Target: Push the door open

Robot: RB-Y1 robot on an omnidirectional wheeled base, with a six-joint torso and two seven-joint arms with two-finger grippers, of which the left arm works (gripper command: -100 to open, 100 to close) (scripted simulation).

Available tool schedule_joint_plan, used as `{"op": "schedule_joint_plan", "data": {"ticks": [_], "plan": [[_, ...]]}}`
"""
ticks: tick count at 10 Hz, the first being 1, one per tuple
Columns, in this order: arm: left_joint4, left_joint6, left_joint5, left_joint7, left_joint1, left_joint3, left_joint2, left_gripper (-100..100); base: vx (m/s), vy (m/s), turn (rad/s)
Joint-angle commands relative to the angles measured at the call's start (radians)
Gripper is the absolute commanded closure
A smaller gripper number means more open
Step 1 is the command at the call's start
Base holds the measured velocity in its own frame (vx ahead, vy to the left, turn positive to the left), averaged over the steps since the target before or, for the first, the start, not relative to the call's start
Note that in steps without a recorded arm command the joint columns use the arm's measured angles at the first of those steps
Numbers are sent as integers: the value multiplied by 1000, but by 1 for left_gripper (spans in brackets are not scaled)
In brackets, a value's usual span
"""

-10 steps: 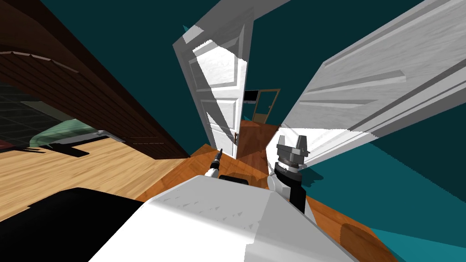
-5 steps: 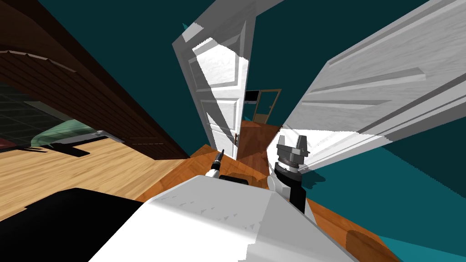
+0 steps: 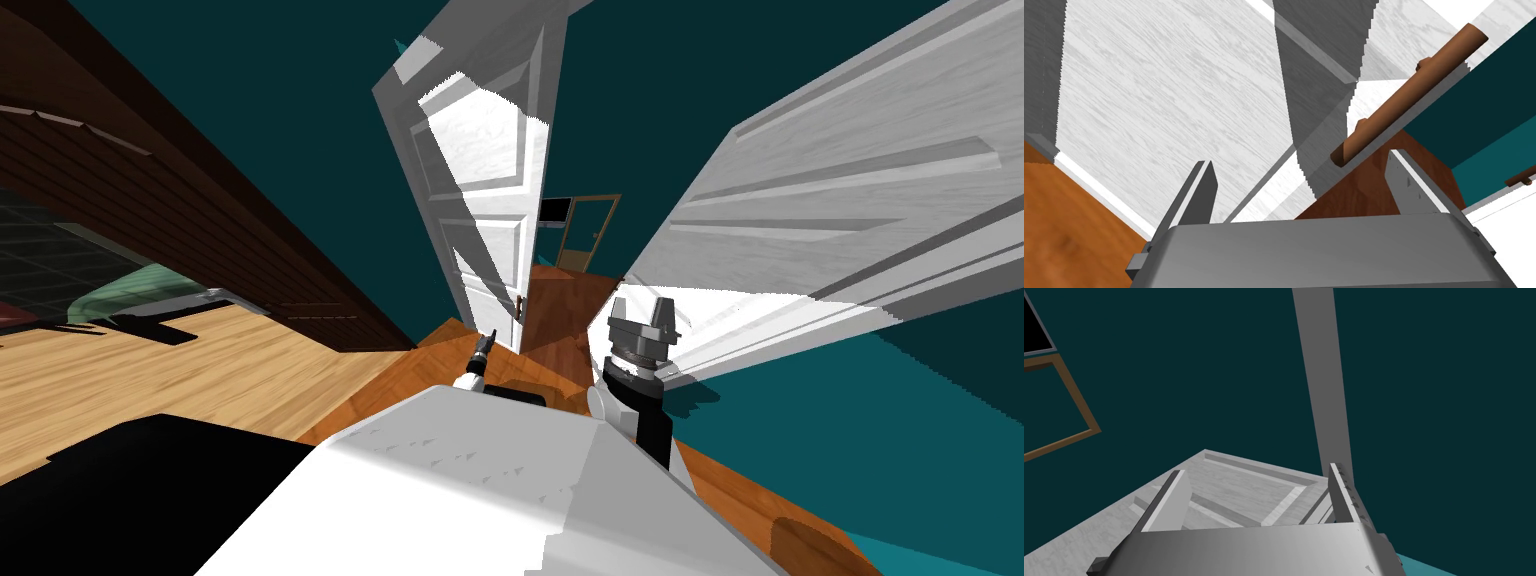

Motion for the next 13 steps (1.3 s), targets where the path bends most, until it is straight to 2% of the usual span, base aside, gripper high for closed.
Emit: {"op": "schedule_joint_plan", "data": {"ticks": [1,2,3,5,6,7,8,9,13], "plan": [[21,20,-50,-20,-7,-5,-3,-100,56,4,14],[38,35,-78,-37,-12,-8,-7,-100,73,8,24],[38,35,-91,-37,-12,-8,-7,-100,49,10,6],[71,64,-159,-71,-23,-15,-16,-100,62,3,15],[71,64,-170,-71,-23,-15,-16,-100,54,0,8],[88,79,-209,-89,-29,-19,-21,-100,49,3,10],[104,93,-238,-105,-34,-22,-25,-100,65,0,20],[104,93,-247,-105,-34,-22,-25,-100,49,3,7],[157,140,-371,-160,-52,-33,-43,-100,60,8,15]]}}
